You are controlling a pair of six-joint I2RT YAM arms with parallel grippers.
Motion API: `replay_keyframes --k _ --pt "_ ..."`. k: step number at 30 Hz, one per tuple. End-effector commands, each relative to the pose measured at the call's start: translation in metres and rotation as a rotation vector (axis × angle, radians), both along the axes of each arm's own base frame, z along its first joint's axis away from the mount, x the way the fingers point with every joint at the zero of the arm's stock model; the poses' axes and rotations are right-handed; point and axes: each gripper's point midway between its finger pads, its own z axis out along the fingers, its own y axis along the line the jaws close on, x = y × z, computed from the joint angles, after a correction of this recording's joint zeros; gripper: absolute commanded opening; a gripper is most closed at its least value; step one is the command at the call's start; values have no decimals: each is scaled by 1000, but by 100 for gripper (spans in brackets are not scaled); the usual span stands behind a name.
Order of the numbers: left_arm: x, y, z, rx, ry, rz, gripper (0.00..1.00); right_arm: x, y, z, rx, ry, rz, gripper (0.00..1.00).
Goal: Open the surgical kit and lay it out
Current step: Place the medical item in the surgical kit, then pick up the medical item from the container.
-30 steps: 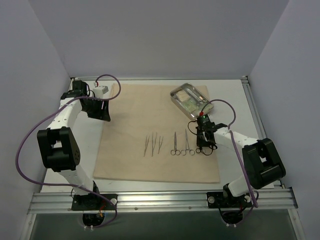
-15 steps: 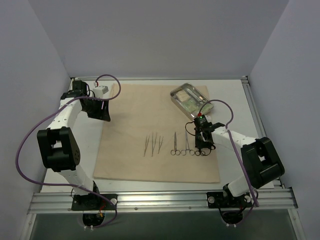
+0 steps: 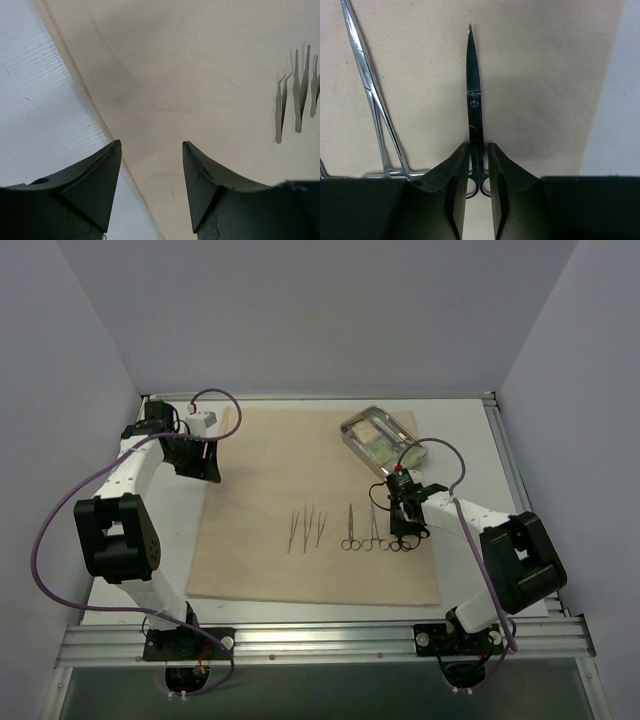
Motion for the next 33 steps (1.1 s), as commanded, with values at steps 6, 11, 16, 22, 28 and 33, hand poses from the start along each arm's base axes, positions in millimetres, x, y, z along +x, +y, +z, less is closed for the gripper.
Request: replay_keyframes --k 6,11,16,22,28,33 --pt "5 2 17 -3 -71 -12 61 3 0 -6 -16 21 12 17" --pt "4 3 16 -2 -66 -9 61 8 -2 12 -30 -1 12 25" --pt "6 4 17 2 -67 -7 61 28 -1 74 -31 -112 42 30" --pt "7 8 15 22 -57 -1 61 111 18 169 30 -416 147 34" --pt "9 14 23 57 -56 14 61 211 8 167 55 -453 254 38" --pt "14 18 22 75 -37 25 61 254 23 115 12 -335 416 41"
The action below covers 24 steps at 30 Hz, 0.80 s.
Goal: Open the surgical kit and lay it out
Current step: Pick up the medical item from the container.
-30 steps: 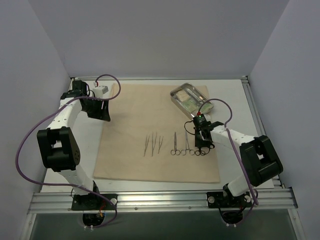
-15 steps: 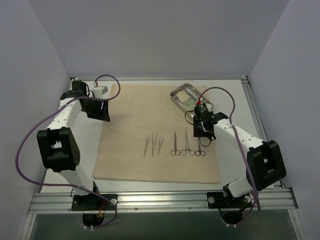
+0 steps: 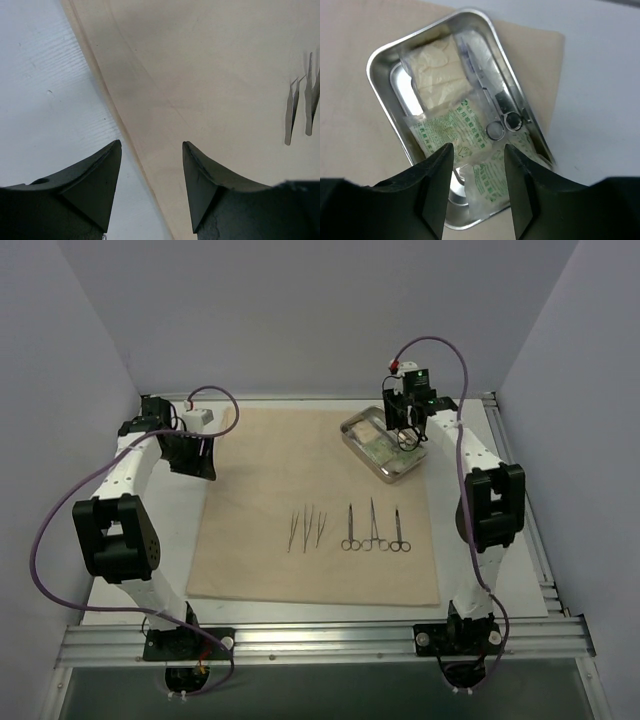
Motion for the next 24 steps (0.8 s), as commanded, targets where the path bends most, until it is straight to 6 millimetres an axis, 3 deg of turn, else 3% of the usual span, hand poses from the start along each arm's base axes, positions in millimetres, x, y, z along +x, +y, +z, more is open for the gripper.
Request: replay_keyframes --k 1,3,4,7,14,24 --pt "12 6 15 21 -30 1 61 9 25 -31 -52 90 191 42" --pt "14 6 12 19 -13 2 61 16 28 -50 -60 122 216 42" --pt "15 7 11 21 -9 5 61 22 31 -47 -60 111 225 42" --pt "18 11 6 45 5 11 61 23 32 -64 -68 143 251 42" --pt "26 16 -4 64 33 21 61 7 37 -103 -60 236 325 43" --pt "30 17 -15 69 56 21 61 -4 34 -140 -68 330 369 47"
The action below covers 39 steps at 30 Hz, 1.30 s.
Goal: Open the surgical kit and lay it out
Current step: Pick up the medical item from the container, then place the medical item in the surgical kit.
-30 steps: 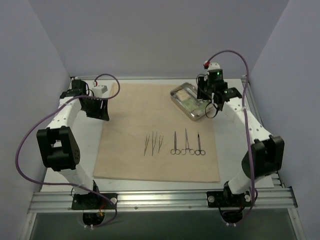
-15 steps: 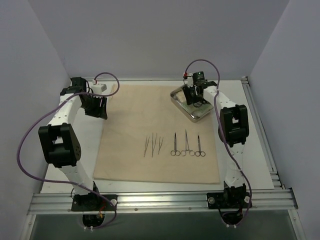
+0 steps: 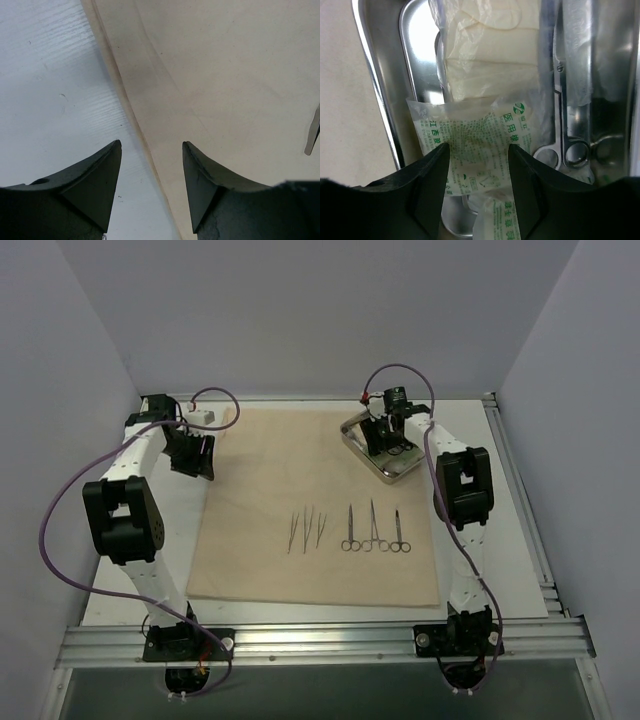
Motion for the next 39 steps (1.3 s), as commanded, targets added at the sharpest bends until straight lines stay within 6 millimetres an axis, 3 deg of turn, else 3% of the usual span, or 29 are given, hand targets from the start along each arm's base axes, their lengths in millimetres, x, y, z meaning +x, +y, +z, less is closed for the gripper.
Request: replay_keyframes --k 1,7,10,15,22,27,33,36,37,39 --pt "12 3 9 7 -33 -8 61 -11 -2 -24 -11 86 32 47" --pt "13 4 6 10 -26 -5 61 -14 -9 -38 -23 114 33 44" --pt "14 4 5 12 -22 -2 61 -10 -13 -30 -22 96 29 36" --pt "12 4 3 11 -14 -1 61 4 -13 8 -11 2 34 17" --pt "13 4 7 14 -21 0 61 21 -12 65 29 -144 13 3" --pt "12 3 9 11 -23 -1 61 28 -16 96 62 -226 -45 0" --pt "12 0 13 2 -37 -9 61 35 -15 155 163 -371 -154 0" --pt "12 -2 16 -7 -44 -14 61 35 -2 179 295 -436 -224 2" --pt "12 -2 16 -10 -45 -14 61 38 13 201 392 -491 -252 2" --pt "11 -4 18 -15 -50 -18 61 32 34 195 438 -490 -262 3"
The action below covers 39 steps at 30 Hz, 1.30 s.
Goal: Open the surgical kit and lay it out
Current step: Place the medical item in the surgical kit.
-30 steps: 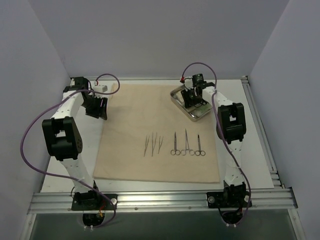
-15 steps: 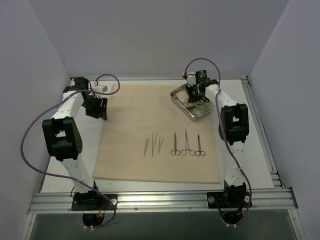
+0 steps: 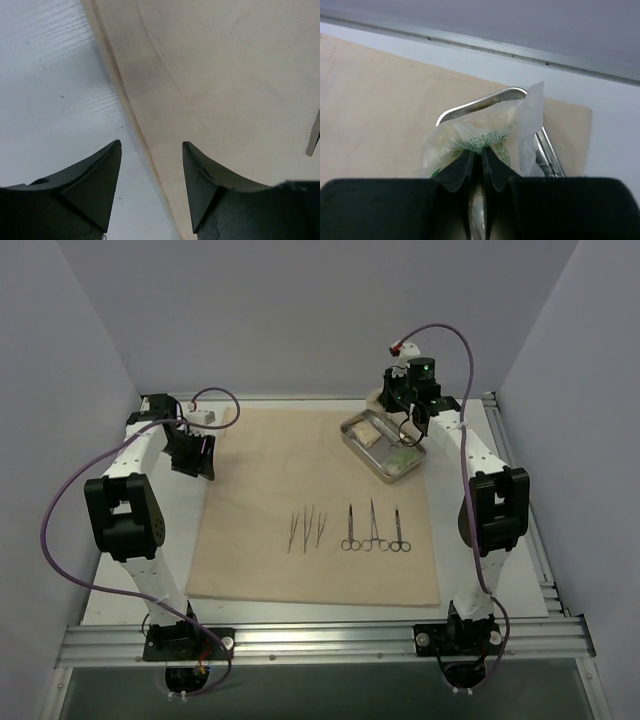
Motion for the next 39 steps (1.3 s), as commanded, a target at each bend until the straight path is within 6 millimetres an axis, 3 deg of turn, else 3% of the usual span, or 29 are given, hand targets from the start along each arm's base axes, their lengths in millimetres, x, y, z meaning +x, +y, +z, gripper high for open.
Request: replay_keyframes --k 1,6,8,9,10,12,13,15,19,22,23,25,29,35,36,39 --pt "8 -5 24 -17 -68 -20 61 -4 66 43 191 -136 -3 4" --pt "4 -6 29 -24 -89 -31 61 -20 152 31 172 -145 46 5" --pt "2 -7 32 -29 -103 -37 61 -26 185 12 211 -111 56 5" --pt "0 -7 29 -30 -100 -40 61 -25 197 10 224 -112 58 5" --pt "0 -9 29 -33 -103 -43 61 -22 206 -10 220 -95 45 5" --pt "-2 -9 28 -40 -100 -44 61 -28 235 -19 260 -79 64 5" --pt "-3 -9 27 -44 -98 -45 61 -27 243 -42 250 -51 55 5" --pt "-3 -11 25 -53 -97 -47 61 -35 265 -57 238 -43 58 6" --pt "-4 -13 23 -70 -101 -53 61 -37 291 -103 196 -8 35 7" --pt "-3 -14 20 -76 -97 -55 61 -39 296 -129 182 24 3 15" --pt "-3 -14 20 -78 -95 -54 61 -40 298 -132 189 30 3 24" --pt "-2 -14 20 -78 -99 -53 61 -44 304 -140 201 54 24 31" --pt "2 -16 21 -84 -110 -55 61 -49 311 -125 225 54 63 40" --pt "22 -32 27 -100 -139 -78 61 -51 307 -53 258 -35 108 50" --pt "30 -35 35 -99 -163 -80 62 -52 303 -35 261 -62 117 51" --pt "51 -56 32 -86 -179 -117 66 -55 287 -12 285 -86 130 54"
